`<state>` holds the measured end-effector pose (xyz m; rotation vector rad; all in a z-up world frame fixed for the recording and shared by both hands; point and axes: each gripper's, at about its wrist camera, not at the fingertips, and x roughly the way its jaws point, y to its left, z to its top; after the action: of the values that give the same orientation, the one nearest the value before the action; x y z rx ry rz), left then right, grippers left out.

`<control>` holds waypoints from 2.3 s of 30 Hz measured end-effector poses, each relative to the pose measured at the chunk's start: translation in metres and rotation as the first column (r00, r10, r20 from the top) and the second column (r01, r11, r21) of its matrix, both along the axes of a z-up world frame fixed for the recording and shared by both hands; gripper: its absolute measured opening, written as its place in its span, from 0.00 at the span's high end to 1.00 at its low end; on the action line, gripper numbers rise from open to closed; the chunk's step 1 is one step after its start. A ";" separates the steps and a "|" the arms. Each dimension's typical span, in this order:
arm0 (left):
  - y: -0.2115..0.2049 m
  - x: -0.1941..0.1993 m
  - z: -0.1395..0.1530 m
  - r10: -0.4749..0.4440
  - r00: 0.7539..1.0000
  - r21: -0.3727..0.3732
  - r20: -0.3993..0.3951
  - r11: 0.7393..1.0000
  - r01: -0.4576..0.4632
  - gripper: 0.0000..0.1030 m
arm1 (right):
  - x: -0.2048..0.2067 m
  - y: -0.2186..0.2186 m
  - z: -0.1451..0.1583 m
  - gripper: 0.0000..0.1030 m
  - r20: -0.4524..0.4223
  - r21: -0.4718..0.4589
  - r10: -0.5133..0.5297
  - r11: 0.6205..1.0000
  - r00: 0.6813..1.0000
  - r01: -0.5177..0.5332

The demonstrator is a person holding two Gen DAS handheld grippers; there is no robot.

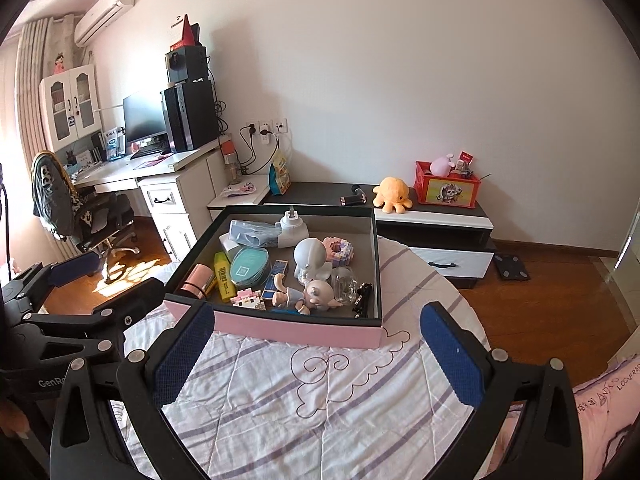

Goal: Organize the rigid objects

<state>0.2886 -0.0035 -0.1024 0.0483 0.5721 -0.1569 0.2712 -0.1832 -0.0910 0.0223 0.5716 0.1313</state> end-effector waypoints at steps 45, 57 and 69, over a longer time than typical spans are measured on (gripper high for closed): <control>0.038 -0.313 0.120 0.136 0.830 -0.043 0.541 0.990 -0.134 0.00 | -0.295 0.043 0.110 0.00 0.497 0.019 -0.050 0.999 0.866 0.047; 0.035 -0.313 0.120 0.150 0.822 -0.038 0.549 0.987 -0.154 0.00 | -0.299 0.047 0.110 0.00 0.497 0.015 -0.054 0.998 0.866 0.053; 0.031 -0.312 0.117 0.152 0.819 -0.049 0.553 0.987 -0.150 0.00 | -0.308 0.050 0.109 0.00 0.546 0.042 -0.104 0.994 0.831 0.097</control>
<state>-0.0234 0.0276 0.0151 0.0426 -0.0141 0.0167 -0.0373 -0.1332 0.0181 0.0256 -0.0100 0.0330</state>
